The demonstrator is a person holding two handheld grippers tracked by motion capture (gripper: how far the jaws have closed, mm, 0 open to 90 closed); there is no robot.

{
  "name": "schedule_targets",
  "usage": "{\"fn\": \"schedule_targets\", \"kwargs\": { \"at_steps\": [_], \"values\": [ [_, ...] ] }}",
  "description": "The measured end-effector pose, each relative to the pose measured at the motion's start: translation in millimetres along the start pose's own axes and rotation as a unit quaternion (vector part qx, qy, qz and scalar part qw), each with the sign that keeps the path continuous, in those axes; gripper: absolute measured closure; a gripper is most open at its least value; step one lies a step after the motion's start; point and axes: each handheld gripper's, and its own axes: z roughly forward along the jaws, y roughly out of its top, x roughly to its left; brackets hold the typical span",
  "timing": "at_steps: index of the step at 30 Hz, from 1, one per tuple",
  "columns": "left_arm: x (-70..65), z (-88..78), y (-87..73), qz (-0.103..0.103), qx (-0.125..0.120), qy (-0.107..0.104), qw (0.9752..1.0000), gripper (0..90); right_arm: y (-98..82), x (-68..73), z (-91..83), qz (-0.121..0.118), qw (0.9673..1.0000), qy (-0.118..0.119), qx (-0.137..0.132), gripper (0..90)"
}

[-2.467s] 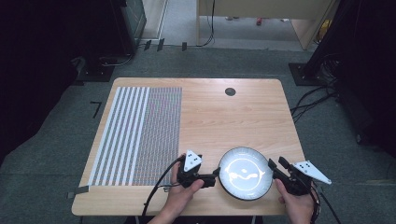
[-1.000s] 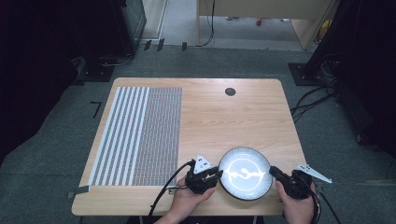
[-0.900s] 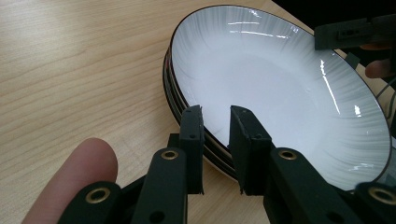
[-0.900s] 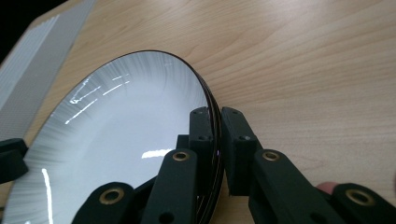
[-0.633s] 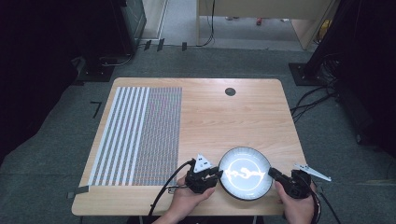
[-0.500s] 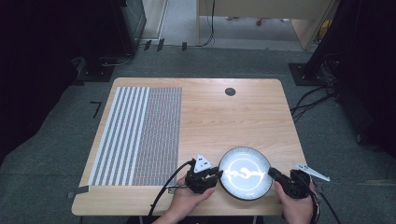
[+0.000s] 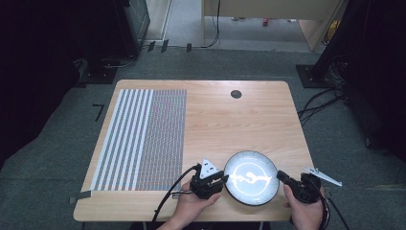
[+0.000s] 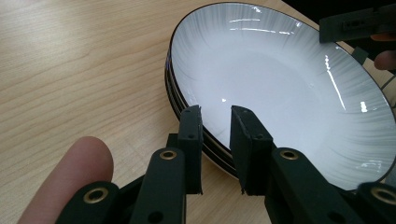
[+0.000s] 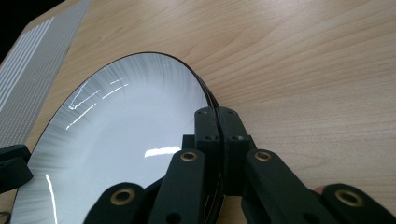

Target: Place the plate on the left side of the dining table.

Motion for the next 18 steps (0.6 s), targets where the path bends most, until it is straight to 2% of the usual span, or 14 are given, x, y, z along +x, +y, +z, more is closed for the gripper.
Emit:
{"fn": "schedule_targets", "kwargs": {
  "at_steps": [5, 9, 12, 18],
  "values": [
    [-0.5, -0.5, 0.0, 0.002, -0.001, 0.001, 1.0000, 76.3, -0.5, 2.1, 0.8, 0.000, 1.0000, 0.006, -0.002, 80.9],
    [-1.5, -0.4, -0.1, 0.004, -0.001, 0.005, 1.0000, 76.4, -2.3, 11.5, 1.9, -0.023, 0.9990, -0.036, -0.008, 87.5],
    [-1.8, -0.4, -0.3, 0.006, -0.001, 0.006, 1.0000, 76.2, -2.4, 13.9, 2.6, -0.027, 0.9986, -0.044, -0.011, 88.1],
    [-2.2, 0.9, -1.2, 0.012, 0.001, 0.006, 0.9999, 74.5, -1.0, 8.4, -0.4, 0.000, 0.9996, -0.021, -0.019, 89.1]
  ]
}}
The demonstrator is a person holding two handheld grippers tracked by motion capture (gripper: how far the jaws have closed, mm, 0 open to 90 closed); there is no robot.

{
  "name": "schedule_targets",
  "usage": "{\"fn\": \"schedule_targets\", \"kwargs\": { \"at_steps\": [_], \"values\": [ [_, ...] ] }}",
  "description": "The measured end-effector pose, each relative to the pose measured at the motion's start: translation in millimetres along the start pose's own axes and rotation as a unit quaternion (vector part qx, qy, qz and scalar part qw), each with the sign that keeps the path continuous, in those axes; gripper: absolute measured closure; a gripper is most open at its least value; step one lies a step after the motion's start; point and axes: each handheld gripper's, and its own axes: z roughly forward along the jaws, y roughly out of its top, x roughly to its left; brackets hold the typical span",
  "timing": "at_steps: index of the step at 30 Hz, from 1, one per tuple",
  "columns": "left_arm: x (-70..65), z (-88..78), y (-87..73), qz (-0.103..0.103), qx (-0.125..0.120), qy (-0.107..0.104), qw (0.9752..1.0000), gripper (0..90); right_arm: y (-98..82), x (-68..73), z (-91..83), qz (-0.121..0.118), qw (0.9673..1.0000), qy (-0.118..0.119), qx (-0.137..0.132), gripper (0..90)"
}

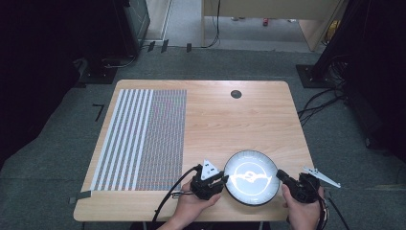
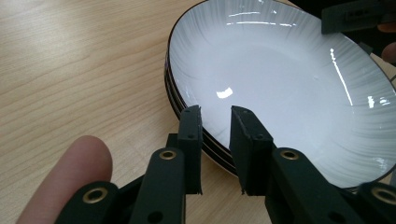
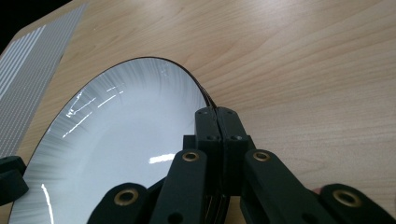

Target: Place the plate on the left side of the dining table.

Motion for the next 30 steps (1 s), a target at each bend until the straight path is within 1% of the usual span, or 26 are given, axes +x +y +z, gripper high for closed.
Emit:
{"fn": "schedule_targets", "kwargs": {
  "at_steps": [3, 5, 10, 12, 17, 20, 22, 23, 25, 27, 30],
  "values": [
    [-0.8, 1.2, -0.8, 0.004, 0.002, 0.002, 1.0000, 71.0, 0.6, 0.8, -1.1, -0.004, 1.0000, 0.000, -0.004, 89.3],
    [-0.6, 0.9, -0.8, 0.003, 0.002, 0.002, 1.0000, 69.1, 1.0, 0.0, -1.5, -0.002, 1.0000, 0.004, -0.004, 89.3],
    [3.7, -3.0, 0.6, -0.006, -0.009, 0.008, 0.9999, 66.7, 2.7, -0.2, -6.6, -0.004, 0.9999, 0.006, -0.010, 89.5],
    [5.2, -4.7, 1.5, -0.010, -0.012, 0.007, 0.9999, 65.5, 3.5, -1.3, -8.0, -0.004, 0.9999, 0.006, -0.014, 89.5],
    [5.1, -7.4, 3.2, -0.013, -0.018, 0.002, 0.9998, 63.2, 5.0, -5.5, -11.5, -0.001, 0.9998, 0.003, -0.019, 89.5],
    [1.1, -9.5, 4.4, -0.006, -0.029, -0.003, 0.9996, 61.1, 5.9, -6.8, -14.6, -0.002, 0.9997, -0.001, -0.023, 89.5],
    [-0.3, -9.8, 4.6, -0.002, -0.030, -0.007, 0.9995, 58.9, 6.1, -6.9, -15.4, -0.002, 0.9997, -0.002, -0.023, 89.5],
    [-3.9, -9.0, 4.7, 0.003, -0.027, -0.014, 0.9995, 58.0, 6.4, -7.5, -16.2, -0.002, 0.9997, -0.001, -0.024, 89.5],
    [-5.7, -8.2, 4.6, 0.007, -0.025, -0.017, 0.9995, 56.8, 6.1, -7.5, -16.4, -0.005, 0.9997, -0.003, -0.025, 89.5],
    [-9.4, -6.0, 4.2, 0.014, -0.020, -0.024, 0.9994, 56.3, 6.1, -7.5, -16.5, -0.005, 0.9997, -0.003, -0.025, 89.5],
    [-13.6, -0.1, 3.4, 0.022, -0.006, -0.030, 0.9993, 54.5, 5.6, -7.4, -17.8, -0.005, 0.9997, -0.001, -0.024, 89.5]
  ]
}}
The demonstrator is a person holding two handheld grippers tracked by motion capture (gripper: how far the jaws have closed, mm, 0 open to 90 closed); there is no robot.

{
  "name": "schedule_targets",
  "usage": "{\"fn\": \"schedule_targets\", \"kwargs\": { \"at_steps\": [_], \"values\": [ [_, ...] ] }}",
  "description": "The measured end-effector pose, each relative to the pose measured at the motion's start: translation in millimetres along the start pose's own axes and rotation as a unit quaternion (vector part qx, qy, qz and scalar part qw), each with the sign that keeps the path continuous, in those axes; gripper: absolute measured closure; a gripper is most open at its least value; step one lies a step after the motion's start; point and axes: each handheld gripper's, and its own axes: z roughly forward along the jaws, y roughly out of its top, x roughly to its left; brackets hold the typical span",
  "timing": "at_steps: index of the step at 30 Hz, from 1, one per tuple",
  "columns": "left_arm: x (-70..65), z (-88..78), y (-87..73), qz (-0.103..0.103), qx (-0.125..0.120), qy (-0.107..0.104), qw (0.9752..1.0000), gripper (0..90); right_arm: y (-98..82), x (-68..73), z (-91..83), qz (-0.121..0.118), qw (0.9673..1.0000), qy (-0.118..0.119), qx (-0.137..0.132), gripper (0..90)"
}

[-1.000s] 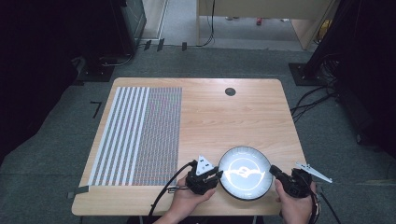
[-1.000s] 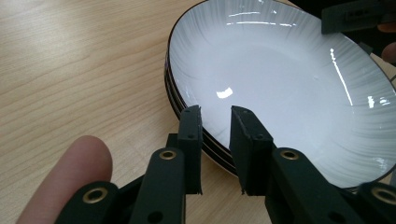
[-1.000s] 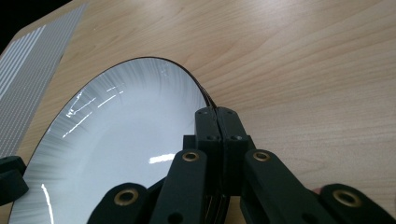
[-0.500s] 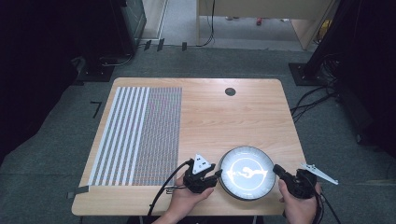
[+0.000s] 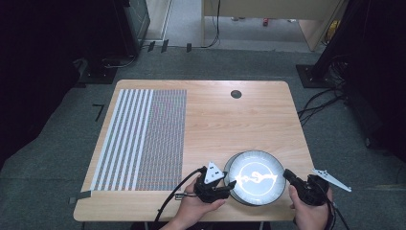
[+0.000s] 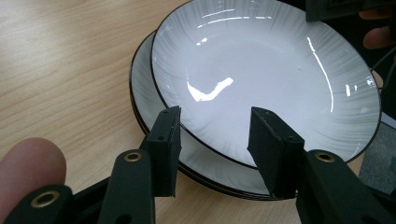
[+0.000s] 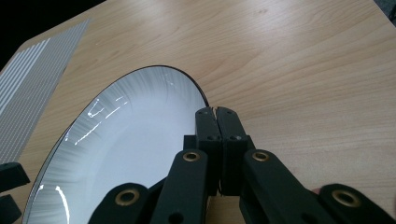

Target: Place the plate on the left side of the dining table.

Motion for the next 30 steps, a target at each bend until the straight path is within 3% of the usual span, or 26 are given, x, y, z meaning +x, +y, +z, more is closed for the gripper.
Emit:
{"fn": "schedule_targets", "kwargs": {
  "at_steps": [6, 16, 18, 19, 21, 24, 25, 27, 28, 30],
  "values": [
    [-2.3, 7.6, -0.5, 0.000, 0.020, -0.012, 0.9997, 50.4, -1.0, 0.9, -4.4, -0.002, 1.0000, -0.004, -0.005, 89.5],
    [-1.6, 11.4, 1.3, -0.011, 0.021, -0.018, 0.9996, 47.1, -4.2, -1.8, -4.1, -0.007, 0.9999, -0.004, -0.009, 88.7],
    [-1.2, 11.6, 1.5, -0.011, 0.021, -0.017, 0.9996, 47.7, -5.0, 0.3, -4.1, -0.019, 0.9997, -0.009, -0.008, 85.0],
    [-1.2, 12.0, 1.7, -0.012, 0.020, -0.015, 0.9996, 48.1, -5.0, 2.0, -3.9, -0.025, 0.9997, -0.003, -0.002, 79.1],
    [-1.1, 12.1, 1.7, -0.012, 0.020, -0.014, 0.9996, 48.3, -5.2, 2.3, -3.7, -0.027, 0.9996, -0.003, -0.001, 78.6],
    [-1.1, 12.2, 1.9, -0.013, 0.020, -0.014, 0.9996, 48.2, -6.3, 3.0, -2.5, -0.026, 0.9995, -0.014, 0.009, 76.5],
    [-1.0, 12.2, 1.8, -0.012, 0.020, -0.014, 0.9996, 48.2, -6.7, 2.6, -2.4, -0.009, 0.9995, -0.017, 0.024, 76.2],
    [-1.1, 12.2, 1.8, -0.012, 0.020, -0.014, 0.9996, 48.2, -7.0, 2.7, -2.1, -0.004, 0.9994, -0.017, 0.030, 76.2],
    [-1.0, 12.2, 1.9, -0.013, 0.020, -0.014, 0.9996, 48.2, -9.3, 3.6, 0.1, 0.001, 0.9984, -0.016, 0.054, 76.9],
    [-0.5, 12.4, 2.0, -0.014, 0.019, -0.015, 0.9996, 48.2, -12.3, 3.5, 3.3, 0.012, 0.9974, -0.008, 0.071, 76.4]
  ]
}}
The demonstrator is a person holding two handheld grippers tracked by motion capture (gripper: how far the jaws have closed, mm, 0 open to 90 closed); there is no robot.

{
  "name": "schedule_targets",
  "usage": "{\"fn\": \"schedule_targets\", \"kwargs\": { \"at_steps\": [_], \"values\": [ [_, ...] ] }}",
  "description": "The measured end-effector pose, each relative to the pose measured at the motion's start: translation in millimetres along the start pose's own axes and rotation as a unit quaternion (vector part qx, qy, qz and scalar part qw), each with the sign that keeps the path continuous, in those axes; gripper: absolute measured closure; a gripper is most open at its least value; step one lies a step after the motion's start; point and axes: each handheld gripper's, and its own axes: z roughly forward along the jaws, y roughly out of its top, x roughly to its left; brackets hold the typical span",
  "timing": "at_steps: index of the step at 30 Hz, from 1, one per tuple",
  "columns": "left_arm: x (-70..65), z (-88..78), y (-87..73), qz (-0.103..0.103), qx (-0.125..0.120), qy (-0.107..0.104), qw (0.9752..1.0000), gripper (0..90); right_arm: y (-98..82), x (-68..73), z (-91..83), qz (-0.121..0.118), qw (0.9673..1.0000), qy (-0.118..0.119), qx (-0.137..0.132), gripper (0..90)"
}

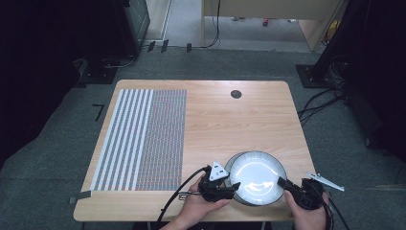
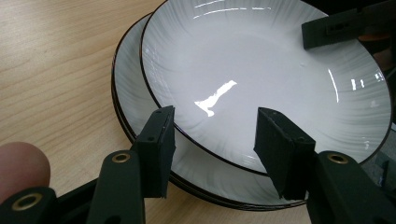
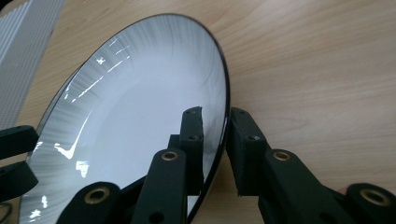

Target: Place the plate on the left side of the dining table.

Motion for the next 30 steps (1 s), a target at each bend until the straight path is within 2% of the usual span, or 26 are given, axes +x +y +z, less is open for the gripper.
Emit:
{"fn": "schedule_targets", "kwargs": {
  "at_steps": [3, 4, 5, 6, 7, 11, 12, 15, 18, 21, 22, 24, 27, 30],
  "values": [
    [0.3, 0.0, 0.0, 0.000, 0.000, -0.001, 1.0000, 48.2, 0.3, -2.4, 0.6, 0.025, 0.9997, 0.008, -0.001, 79.0],
    [0.5, 0.1, 0.0, 0.000, 0.001, -0.002, 1.0000, 48.2, 0.3, -2.4, 0.6, 0.025, 0.9997, 0.008, -0.001, 79.0],
    [0.6, 0.6, -0.1, 0.001, 0.001, -0.004, 1.0000, 48.2, 0.4, -4.7, 0.6, 0.052, 0.9984, 0.017, -0.011, 81.5],
    [0.6, 0.6, -0.1, 0.001, 0.001, -0.004, 1.0000, 48.2, 0.4, -4.7, 0.6, 0.052, 0.9984, 0.017, -0.011, 81.5],
    [0.2, 1.2, -0.4, 0.001, 0.001, -0.004, 1.0000, 48.2, 0.6, -5.8, 0.6, 0.066, 0.9973, 0.021, -0.026, 83.1],
    [-0.1, 2.1, -0.7, 0.003, 0.002, -0.004, 1.0000, 48.2, 3.6, -5.5, 1.2, 0.082, 0.9954, 0.022, -0.044, 84.6],
    [0.0, 1.9, -0.6, 0.003, 0.002, -0.005, 1.0000, 48.3, 4.4, -6.3, 1.9, 0.092, 0.9941, 0.028, -0.050, 84.6],
    [0.9, -0.2, 0.5, -0.005, 0.001, -0.002, 1.0000, 49.3, 3.8, -9.1, 1.0, 0.103, 0.9922, 0.043, -0.055, 84.1],
    [5.5, -2.8, 2.1, -0.018, -0.004, 0.001, 0.9998, 52.1, 4.0, -12.5, -2.6, 0.108, 0.9907, 0.056, -0.061, 84.1],
    [8.7, -4.4, 3.3, -0.027, -0.006, 0.000, 0.9996, 51.0, 4.6, -16.6, -5.4, 0.118, 0.9879, 0.078, -0.066, 84.1],
    [10.6, -5.8, 4.4, -0.036, -0.008, -0.006, 0.9993, 51.0, 4.7, -17.4, -5.9, 0.121, 0.9870, 0.084, -0.064, 84.0],
    [11.8, -7.8, 5.7, -0.043, -0.012, -0.007, 0.9990, 51.6, 4.5, -17.6, -6.0, 0.121, 0.9867, 0.087, -0.064, 84.0],
    [15.2, -11.4, 7.6, -0.061, -0.021, -0.024, 0.9976, 56.2, 3.3, -13.6, -6.9, 0.114, 0.9852, 0.111, -0.063, 84.0],
    [20.4, -16.9, 9.7, -0.086, -0.037, -0.042, 0.9947, 61.4, 2.5, -9.0, -7.9, 0.106, 0.9843, 0.125, -0.065, 84.0]
  ]
}}
